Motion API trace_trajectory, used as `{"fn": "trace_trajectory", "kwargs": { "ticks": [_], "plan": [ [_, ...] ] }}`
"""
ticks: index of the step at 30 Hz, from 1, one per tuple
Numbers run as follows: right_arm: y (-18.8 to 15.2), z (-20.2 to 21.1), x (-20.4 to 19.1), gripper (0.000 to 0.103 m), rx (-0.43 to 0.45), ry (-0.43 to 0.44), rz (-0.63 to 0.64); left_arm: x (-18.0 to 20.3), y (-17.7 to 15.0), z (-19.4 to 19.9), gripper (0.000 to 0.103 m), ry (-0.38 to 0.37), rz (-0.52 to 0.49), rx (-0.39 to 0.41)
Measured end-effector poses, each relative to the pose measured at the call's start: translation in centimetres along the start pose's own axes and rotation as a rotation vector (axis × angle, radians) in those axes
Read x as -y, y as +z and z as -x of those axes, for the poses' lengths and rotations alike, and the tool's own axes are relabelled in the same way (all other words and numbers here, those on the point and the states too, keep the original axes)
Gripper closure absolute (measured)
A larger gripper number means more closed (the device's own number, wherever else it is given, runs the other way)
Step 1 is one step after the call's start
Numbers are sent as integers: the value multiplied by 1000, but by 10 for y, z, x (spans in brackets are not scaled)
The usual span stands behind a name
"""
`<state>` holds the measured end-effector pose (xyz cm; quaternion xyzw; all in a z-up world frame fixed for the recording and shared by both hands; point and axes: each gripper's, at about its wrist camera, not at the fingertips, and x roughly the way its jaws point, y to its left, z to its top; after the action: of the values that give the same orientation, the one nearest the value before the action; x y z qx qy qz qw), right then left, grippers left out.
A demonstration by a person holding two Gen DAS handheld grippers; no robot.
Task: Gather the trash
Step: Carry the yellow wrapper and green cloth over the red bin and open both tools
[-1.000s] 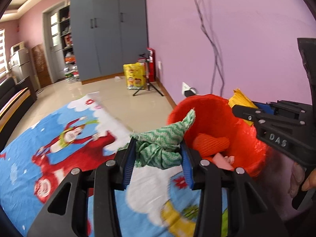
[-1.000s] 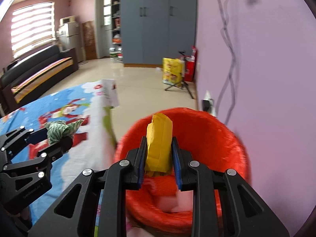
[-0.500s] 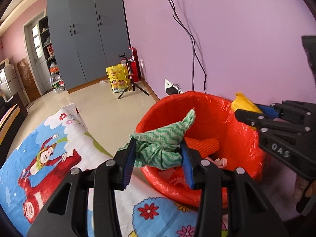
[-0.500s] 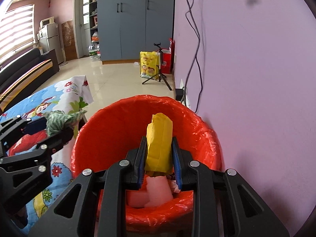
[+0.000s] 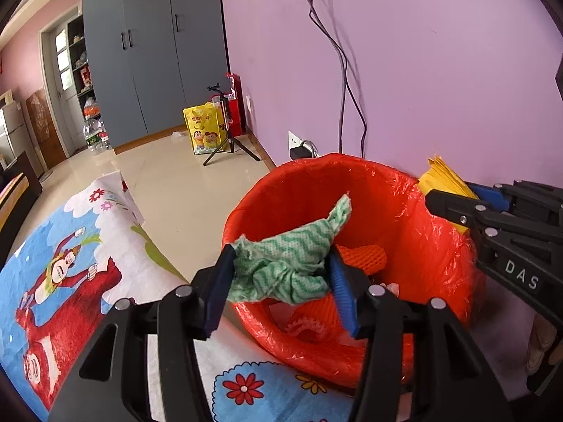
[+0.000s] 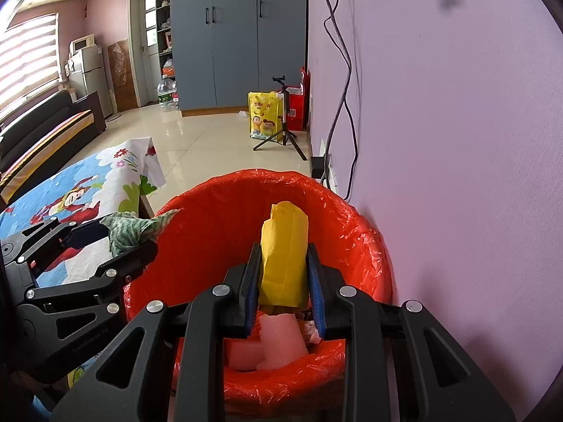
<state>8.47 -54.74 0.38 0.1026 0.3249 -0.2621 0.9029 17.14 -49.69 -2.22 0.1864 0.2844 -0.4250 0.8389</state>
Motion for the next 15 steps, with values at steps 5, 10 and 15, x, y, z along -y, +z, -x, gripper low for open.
{"fn": "trace_trajectory", "kwargs": {
  "ticks": [5, 10, 15],
  "plan": [
    [-1, 0, 2, 76, -1, -1, -3, -6, 4, 3, 38, 4, 24, 20],
    [-2, 1, 2, 75, 2, -8, -2, -11, 6, 6, 32, 9, 39, 32],
    [-1, 2, 2, 57, 13, -2, -3, -18, 3, 11, 26, 25, 57, 27]
  ]
}}
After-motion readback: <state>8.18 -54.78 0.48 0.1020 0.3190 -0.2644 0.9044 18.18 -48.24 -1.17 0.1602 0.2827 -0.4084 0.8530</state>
